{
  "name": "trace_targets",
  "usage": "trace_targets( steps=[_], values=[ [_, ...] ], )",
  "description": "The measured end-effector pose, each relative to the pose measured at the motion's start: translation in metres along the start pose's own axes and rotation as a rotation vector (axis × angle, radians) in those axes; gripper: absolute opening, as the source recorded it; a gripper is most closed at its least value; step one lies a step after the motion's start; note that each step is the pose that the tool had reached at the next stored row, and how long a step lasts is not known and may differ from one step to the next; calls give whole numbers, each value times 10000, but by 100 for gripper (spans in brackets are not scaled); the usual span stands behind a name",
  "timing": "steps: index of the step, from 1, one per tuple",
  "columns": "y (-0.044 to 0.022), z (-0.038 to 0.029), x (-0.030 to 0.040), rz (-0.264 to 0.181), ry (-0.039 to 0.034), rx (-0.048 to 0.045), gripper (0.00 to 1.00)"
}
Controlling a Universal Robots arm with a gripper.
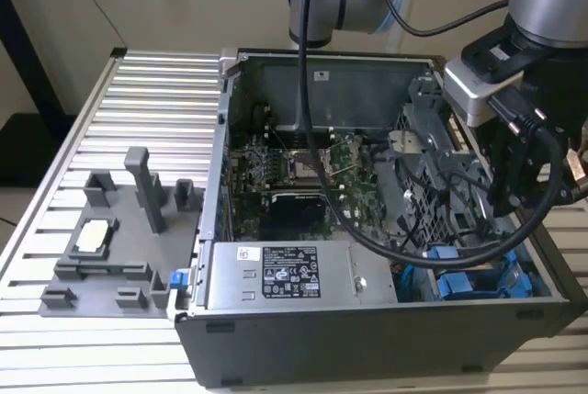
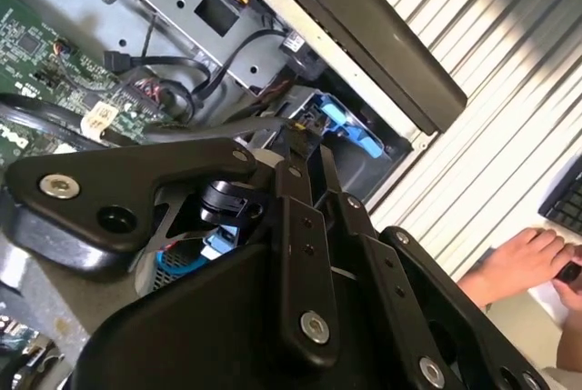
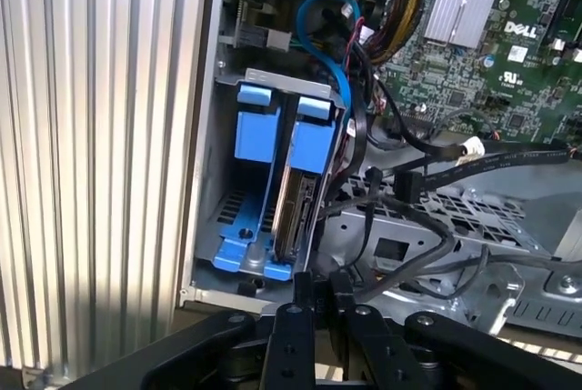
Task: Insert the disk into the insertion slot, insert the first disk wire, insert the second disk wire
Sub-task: 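Insert the first disk wire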
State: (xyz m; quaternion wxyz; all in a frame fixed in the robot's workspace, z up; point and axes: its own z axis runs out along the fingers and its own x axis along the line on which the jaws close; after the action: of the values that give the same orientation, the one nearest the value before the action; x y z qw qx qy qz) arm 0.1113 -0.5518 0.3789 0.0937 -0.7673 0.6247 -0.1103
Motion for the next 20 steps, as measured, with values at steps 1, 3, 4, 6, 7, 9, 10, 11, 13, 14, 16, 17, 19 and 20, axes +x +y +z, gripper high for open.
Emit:
trace_targets(
  steps=[1,3,4,6,7,9,10,11,13,14,16,17,19,20],
  values=[
    [-14,6,5,0,-18,-102,19],
    [-42,18,14,-3,-51,-327,19],
    [-57,24,18,-4,-68,-444,19],
    [-90,36,27,-7,-104,-707,19],
    [-109,42,32,-10,-123,-854,19],
    [-145,55,41,-15,-157,-1131,19],
    [-164,61,46,-17,-174,-1274,19],
    [-183,67,51,-20,-191,-1410,19],
    [-220,81,61,-24,-227,-1678,19],
    [-237,87,65,-26,-243,-1801,19],
    [-274,100,75,-29,-282,-2067,19],
    [-290,106,81,-30,-303,-2191,19],
    [-313,118,94,-32,-344,-2409,19],
    [-315,124,100,-30,-357,-2477,19]
  ],
)
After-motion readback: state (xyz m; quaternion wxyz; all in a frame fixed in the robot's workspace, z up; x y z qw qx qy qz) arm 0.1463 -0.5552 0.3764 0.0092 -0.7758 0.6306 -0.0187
